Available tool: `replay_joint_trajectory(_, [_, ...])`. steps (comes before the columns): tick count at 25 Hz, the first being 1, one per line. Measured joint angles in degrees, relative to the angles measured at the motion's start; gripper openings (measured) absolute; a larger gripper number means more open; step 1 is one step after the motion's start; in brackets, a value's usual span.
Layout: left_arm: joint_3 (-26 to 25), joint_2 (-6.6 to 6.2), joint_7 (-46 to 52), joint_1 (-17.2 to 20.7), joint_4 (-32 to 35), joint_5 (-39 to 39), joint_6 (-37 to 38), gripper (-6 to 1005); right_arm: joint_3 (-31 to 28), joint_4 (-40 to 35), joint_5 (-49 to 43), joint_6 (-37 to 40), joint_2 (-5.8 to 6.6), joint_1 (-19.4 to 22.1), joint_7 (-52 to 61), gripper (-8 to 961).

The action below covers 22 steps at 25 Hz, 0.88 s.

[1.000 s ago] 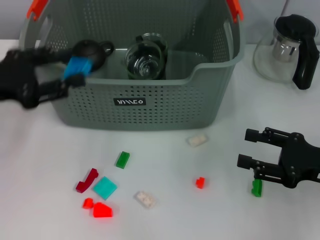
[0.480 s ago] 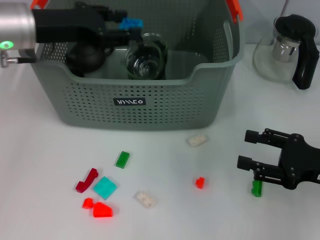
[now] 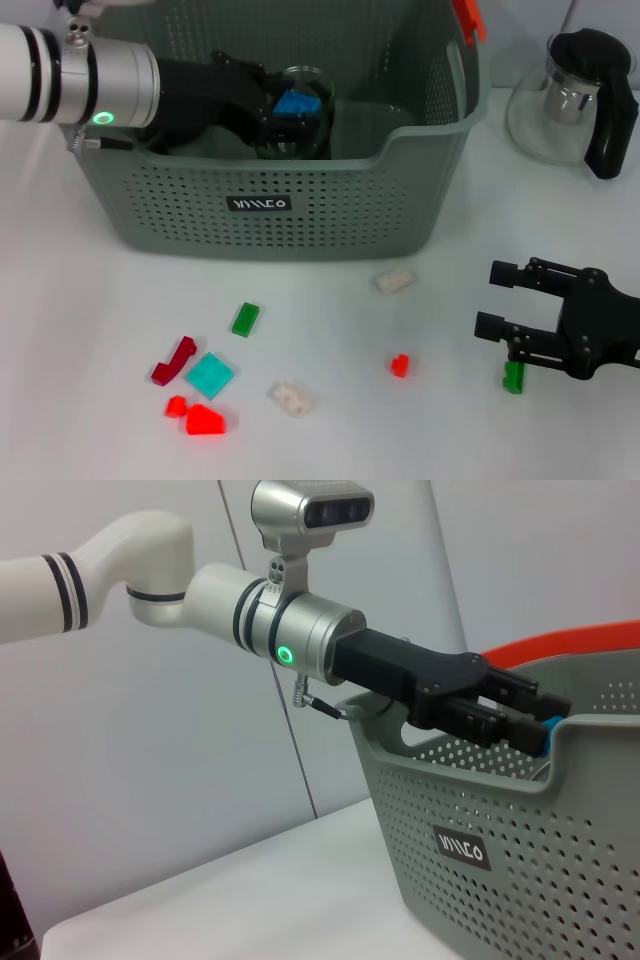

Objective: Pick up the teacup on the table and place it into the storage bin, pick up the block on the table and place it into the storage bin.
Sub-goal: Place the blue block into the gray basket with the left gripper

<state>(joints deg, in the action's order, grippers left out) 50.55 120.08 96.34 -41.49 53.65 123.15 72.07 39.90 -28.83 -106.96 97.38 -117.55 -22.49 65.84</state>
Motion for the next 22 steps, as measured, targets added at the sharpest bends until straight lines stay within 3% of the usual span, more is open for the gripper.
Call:
replay_joint_trajectory(5, [1.0,0.70,0.5,0.1,0.3,0.6,-2.1,555,0.0,0.0,0.0,0.0,0.04,0.1,0.0,759])
replay_joint_trajectory(10, [1.0,1.24,0.8,0.1,1.5,0.7,-2.7,667,0.0,0.0,0.1,-0.1,0.04,0.0,0.1,759])
replay_joint_trajectory(14, [0.4,1.78,0.9,1.7,5.3,-1.2,-0.8,688,0.0,0.0,0.1,-0.1,0.04,0.0,0.1,759])
replay_joint_trajectory(19, [-2.6,2.43,0.7,7.4,11.9,-12.0,8.7,707,0.0,0.0,0.3,-0.1,-0.02,-0.1,0.1,759])
replay_joint_trajectory(22, [-7.4,1.88,-1.9,10.7,11.4,-17.6,20.7,702,0.0,0.0,0.3,-0.2,-0.10,-0.1,0.0,759])
